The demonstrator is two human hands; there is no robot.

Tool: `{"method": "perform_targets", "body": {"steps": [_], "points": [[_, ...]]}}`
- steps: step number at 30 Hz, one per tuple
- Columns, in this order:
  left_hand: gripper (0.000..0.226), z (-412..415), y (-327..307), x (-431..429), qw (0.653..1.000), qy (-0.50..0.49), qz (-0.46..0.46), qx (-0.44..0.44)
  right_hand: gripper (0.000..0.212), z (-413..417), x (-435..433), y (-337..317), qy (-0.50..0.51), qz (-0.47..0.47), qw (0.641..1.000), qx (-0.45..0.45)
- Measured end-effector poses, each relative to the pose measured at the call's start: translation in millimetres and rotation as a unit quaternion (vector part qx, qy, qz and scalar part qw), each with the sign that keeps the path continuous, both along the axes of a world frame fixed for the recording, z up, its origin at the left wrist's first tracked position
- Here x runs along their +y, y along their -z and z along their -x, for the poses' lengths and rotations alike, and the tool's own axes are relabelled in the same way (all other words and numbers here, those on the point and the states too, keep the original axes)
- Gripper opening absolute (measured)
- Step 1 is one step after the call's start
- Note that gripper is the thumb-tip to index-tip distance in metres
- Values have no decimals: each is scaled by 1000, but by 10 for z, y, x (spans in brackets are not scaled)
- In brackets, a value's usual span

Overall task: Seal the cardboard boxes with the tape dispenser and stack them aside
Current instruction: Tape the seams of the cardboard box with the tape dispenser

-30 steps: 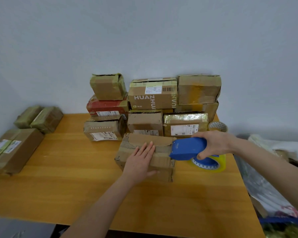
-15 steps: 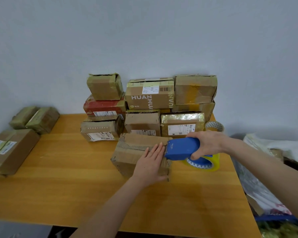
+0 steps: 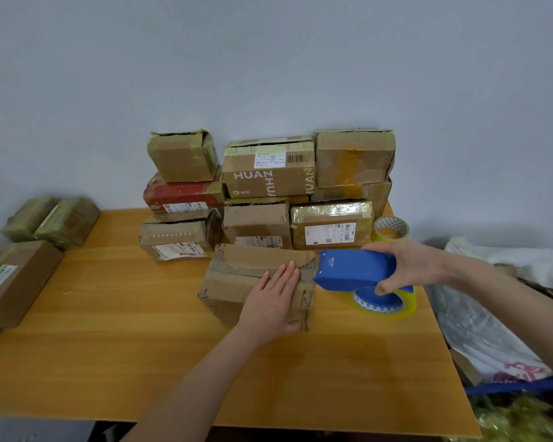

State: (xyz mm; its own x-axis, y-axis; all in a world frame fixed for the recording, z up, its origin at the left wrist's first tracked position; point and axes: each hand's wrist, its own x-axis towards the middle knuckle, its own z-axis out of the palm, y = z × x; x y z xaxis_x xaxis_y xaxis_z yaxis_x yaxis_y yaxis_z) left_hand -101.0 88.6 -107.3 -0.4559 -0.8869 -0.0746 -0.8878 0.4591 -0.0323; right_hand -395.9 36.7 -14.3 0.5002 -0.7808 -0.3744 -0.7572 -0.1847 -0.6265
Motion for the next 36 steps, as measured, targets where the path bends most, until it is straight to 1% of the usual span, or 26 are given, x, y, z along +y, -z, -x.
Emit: {"method": "perform_targets", "body": {"steps": [3,5,8,12,14,16,19,21,24,29,32,36], "points": [[104,-4,5,10,1000,-1,0,-2,59,116,49,56,26,-23,999,-12],[104,-5,9,6,1000,-2,1,-6,59,178,87,83,37,-27,999,-3],[103,0,-7,-29,1000,-5,-4,-12,59,157,113,181,35,-11,998,49],[107,61,-83,-61,999,-23,-25,-12,69,-112,64,333,-13,52,988,144],[110,155,-113,-43,999,-18,-25,8,69,-214,40,379,-31,60,985,157],[109,253,-120,-36,999,-4,-25,30,68,-257,27,425,-38,58,984,162],[99,257,-95,-44,999,-9,-29,39,65,-259,70,517,-28,38,990,134],[91,211,-73,-64,999,-5,-25,35,69,-226,102,541,-18,29,994,108],[84,176,-53,-75,1000,0,-12,29,75,-177,131,569,-9,49,995,90],[81,162,-25,-74,999,6,-10,31,74,11,178,612,23,-4,999,31],[82,157,-19,-78,1000,9,-12,26,67,142,205,592,43,-25,999,-14],[82,145,-27,-75,1000,11,-11,18,63,192,206,579,49,-42,997,-48]]}}
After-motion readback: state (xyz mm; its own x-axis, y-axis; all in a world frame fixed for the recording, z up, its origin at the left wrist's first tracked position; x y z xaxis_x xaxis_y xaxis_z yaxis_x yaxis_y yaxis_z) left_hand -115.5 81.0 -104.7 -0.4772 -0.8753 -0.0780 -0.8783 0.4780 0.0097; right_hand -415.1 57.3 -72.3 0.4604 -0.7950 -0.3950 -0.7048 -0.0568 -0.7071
